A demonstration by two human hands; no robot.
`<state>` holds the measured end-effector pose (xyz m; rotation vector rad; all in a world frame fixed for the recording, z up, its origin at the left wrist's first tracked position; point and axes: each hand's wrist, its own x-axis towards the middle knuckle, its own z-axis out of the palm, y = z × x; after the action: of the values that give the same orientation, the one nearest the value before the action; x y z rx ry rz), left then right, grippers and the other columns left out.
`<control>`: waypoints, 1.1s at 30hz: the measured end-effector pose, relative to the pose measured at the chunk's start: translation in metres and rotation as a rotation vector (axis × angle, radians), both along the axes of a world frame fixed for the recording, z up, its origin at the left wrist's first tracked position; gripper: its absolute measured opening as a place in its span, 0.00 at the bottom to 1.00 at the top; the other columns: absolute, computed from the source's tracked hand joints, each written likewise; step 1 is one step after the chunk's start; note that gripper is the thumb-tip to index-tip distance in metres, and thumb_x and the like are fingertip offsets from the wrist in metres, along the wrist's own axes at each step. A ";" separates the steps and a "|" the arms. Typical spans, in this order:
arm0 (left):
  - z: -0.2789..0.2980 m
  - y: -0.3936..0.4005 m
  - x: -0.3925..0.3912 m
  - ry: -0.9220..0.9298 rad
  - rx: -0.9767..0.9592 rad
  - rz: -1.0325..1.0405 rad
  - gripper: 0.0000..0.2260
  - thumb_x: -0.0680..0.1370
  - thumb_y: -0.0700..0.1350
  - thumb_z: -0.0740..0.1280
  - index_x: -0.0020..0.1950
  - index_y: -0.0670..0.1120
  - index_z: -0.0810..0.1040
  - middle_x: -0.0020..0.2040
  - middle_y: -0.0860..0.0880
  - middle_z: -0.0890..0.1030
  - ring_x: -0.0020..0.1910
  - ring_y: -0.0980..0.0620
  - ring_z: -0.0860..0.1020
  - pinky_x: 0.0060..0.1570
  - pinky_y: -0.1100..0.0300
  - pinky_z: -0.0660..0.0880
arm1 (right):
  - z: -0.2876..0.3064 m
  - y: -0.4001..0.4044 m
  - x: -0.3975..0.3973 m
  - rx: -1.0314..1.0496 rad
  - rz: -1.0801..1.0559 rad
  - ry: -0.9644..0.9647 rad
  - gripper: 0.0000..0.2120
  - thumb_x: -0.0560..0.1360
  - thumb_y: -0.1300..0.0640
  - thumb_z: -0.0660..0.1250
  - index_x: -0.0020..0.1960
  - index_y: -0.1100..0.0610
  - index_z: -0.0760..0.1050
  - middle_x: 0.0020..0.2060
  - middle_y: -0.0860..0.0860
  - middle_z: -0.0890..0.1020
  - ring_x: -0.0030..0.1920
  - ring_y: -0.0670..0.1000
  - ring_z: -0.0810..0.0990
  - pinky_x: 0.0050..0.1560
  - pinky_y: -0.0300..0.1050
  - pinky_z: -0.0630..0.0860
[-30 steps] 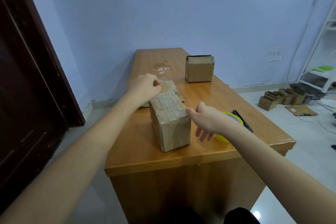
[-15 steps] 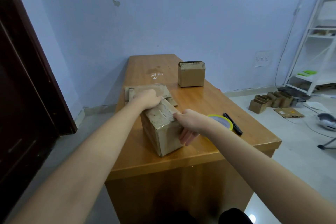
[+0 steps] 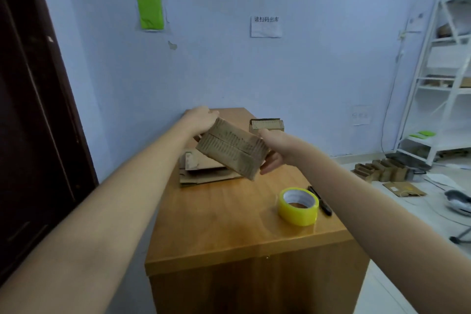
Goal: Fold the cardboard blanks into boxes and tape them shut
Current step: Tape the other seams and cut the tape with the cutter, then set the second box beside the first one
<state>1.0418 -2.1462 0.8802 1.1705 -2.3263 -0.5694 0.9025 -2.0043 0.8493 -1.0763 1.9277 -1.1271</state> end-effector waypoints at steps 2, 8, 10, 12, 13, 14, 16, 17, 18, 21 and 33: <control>0.008 0.008 -0.003 0.043 0.025 -0.015 0.17 0.81 0.51 0.52 0.47 0.41 0.74 0.46 0.41 0.79 0.44 0.40 0.81 0.51 0.47 0.78 | 0.009 0.001 -0.010 -0.015 -0.034 -0.005 0.19 0.82 0.53 0.48 0.57 0.64 0.70 0.48 0.63 0.79 0.43 0.62 0.81 0.40 0.54 0.81; 0.018 0.029 -0.024 0.145 0.099 -0.064 0.14 0.80 0.46 0.56 0.38 0.41 0.72 0.38 0.41 0.78 0.41 0.40 0.81 0.40 0.50 0.80 | 0.023 0.001 -0.027 -0.131 -0.150 0.141 0.12 0.80 0.59 0.51 0.56 0.65 0.69 0.40 0.59 0.74 0.37 0.62 0.78 0.37 0.58 0.80; 0.014 0.029 -0.029 0.138 0.121 -0.059 0.13 0.79 0.45 0.56 0.39 0.40 0.73 0.37 0.42 0.79 0.41 0.41 0.81 0.39 0.51 0.80 | 0.021 0.000 -0.032 -0.134 -0.150 0.173 0.09 0.81 0.60 0.51 0.54 0.63 0.66 0.39 0.57 0.71 0.39 0.61 0.77 0.36 0.57 0.78; 0.007 0.024 -0.031 0.139 0.177 -0.049 0.12 0.79 0.46 0.56 0.45 0.39 0.74 0.38 0.42 0.80 0.40 0.42 0.82 0.38 0.52 0.81 | 0.016 0.000 -0.036 -0.114 -0.139 0.182 0.06 0.81 0.59 0.51 0.53 0.61 0.64 0.41 0.56 0.71 0.43 0.62 0.77 0.36 0.55 0.78; 0.003 0.022 -0.032 0.146 0.210 -0.044 0.12 0.79 0.46 0.57 0.49 0.38 0.74 0.40 0.41 0.80 0.40 0.43 0.82 0.38 0.52 0.81 | 0.013 0.000 -0.038 -0.097 -0.133 0.187 0.06 0.81 0.59 0.52 0.54 0.60 0.64 0.42 0.56 0.72 0.45 0.62 0.77 0.35 0.53 0.79; 0.000 0.019 -0.033 0.154 0.238 -0.044 0.13 0.78 0.46 0.58 0.53 0.38 0.74 0.42 0.41 0.81 0.40 0.44 0.82 0.39 0.51 0.81 | 0.011 0.000 -0.040 -0.077 -0.127 0.196 0.06 0.80 0.59 0.52 0.55 0.59 0.63 0.44 0.55 0.73 0.45 0.61 0.78 0.32 0.51 0.79; -0.004 0.015 -0.036 0.173 0.289 -0.045 0.14 0.76 0.46 0.61 0.55 0.37 0.73 0.45 0.39 0.81 0.41 0.44 0.83 0.40 0.50 0.82 | 0.009 -0.002 -0.046 -0.046 -0.128 0.215 0.07 0.80 0.58 0.54 0.56 0.59 0.64 0.46 0.56 0.74 0.43 0.59 0.79 0.29 0.47 0.79; -0.005 0.013 -0.038 0.185 0.305 -0.041 0.14 0.75 0.45 0.63 0.55 0.37 0.73 0.46 0.39 0.81 0.41 0.44 0.83 0.41 0.50 0.82 | 0.011 -0.004 -0.049 -0.045 -0.129 0.214 0.07 0.80 0.58 0.55 0.56 0.60 0.65 0.46 0.57 0.75 0.42 0.59 0.79 0.30 0.47 0.79; -0.004 0.012 -0.040 0.201 0.314 -0.037 0.13 0.74 0.43 0.64 0.55 0.37 0.73 0.47 0.39 0.81 0.42 0.44 0.82 0.41 0.51 0.82 | 0.014 -0.005 -0.052 -0.053 -0.133 0.208 0.07 0.79 0.59 0.57 0.55 0.62 0.66 0.46 0.59 0.77 0.42 0.58 0.79 0.33 0.48 0.79; -0.004 0.008 -0.048 0.248 0.311 -0.017 0.11 0.73 0.41 0.65 0.53 0.37 0.75 0.45 0.41 0.80 0.42 0.47 0.81 0.41 0.54 0.81 | 0.020 -0.009 -0.066 -0.112 -0.175 0.117 0.11 0.76 0.61 0.66 0.54 0.62 0.67 0.48 0.58 0.77 0.45 0.56 0.79 0.37 0.47 0.79; -0.050 -0.001 -0.110 0.332 0.296 0.018 0.10 0.66 0.34 0.68 0.40 0.46 0.70 0.40 0.46 0.76 0.41 0.47 0.75 0.46 0.53 0.78 | -0.016 -0.024 -0.118 -0.183 -0.424 0.005 0.08 0.73 0.68 0.65 0.52 0.64 0.72 0.42 0.58 0.77 0.43 0.58 0.78 0.50 0.55 0.80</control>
<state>0.9315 -2.1470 0.8305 1.1217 -1.9929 -1.0437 0.7840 -2.0283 0.8336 -0.7761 2.1501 -1.5548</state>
